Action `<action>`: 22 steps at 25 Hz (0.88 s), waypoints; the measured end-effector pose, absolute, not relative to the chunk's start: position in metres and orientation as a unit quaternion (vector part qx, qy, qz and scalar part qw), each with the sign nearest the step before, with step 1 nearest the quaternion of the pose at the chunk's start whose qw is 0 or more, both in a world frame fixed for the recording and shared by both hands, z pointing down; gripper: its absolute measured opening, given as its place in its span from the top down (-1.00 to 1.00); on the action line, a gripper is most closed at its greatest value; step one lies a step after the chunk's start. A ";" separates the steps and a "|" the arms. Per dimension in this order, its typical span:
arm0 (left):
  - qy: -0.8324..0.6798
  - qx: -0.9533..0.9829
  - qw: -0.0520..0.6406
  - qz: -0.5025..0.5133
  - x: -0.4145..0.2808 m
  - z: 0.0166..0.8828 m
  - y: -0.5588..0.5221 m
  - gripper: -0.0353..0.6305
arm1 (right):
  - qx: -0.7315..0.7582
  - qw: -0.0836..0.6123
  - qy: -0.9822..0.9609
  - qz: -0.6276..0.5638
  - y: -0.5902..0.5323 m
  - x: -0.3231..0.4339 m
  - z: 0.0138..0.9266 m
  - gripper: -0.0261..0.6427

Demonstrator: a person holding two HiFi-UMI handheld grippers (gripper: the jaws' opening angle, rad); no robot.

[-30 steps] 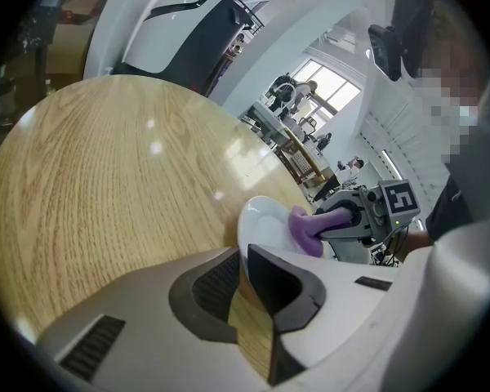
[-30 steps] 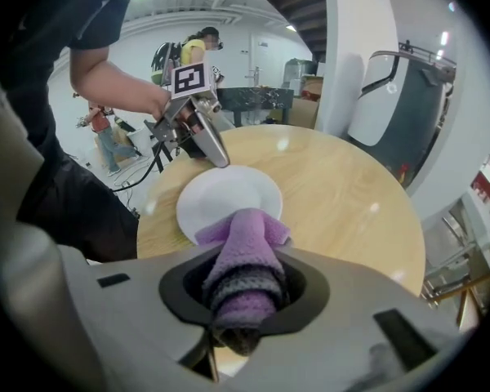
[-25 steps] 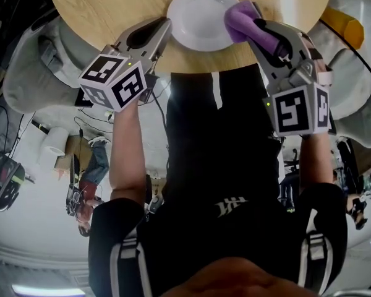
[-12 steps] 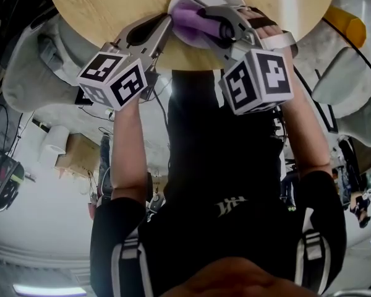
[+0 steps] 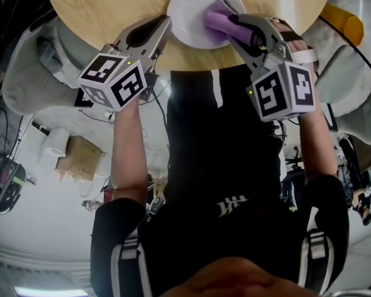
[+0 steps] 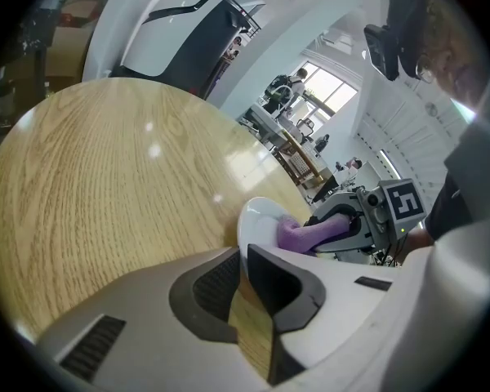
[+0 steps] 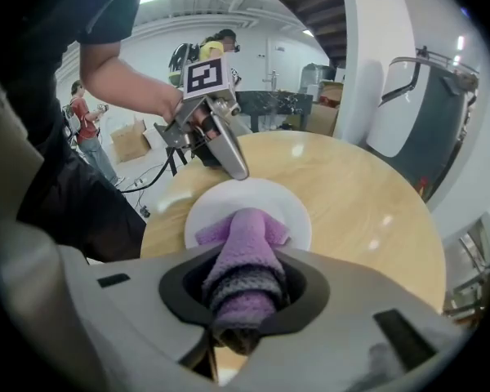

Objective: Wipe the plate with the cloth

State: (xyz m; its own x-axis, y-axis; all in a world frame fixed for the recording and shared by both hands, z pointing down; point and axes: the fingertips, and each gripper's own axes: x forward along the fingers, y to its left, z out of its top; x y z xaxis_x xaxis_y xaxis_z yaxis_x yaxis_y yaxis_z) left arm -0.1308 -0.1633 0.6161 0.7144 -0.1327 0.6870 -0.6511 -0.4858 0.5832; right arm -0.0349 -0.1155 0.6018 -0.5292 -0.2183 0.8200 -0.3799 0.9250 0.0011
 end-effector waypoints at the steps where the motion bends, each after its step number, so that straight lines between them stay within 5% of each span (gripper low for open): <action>1: -0.241 0.812 0.445 0.291 -0.131 0.616 -0.163 0.77 | 0.176 0.457 -0.867 0.090 -0.114 -0.028 0.601 0.63; 12: -0.244 0.813 0.441 0.293 -0.132 0.617 -0.164 0.77 | 0.232 0.479 -0.838 0.116 -0.109 0.015 0.587 0.64; 22: -0.249 0.812 0.439 0.293 -0.131 0.616 -0.166 0.78 | 0.152 0.410 -0.894 0.097 -0.118 -0.104 0.600 0.64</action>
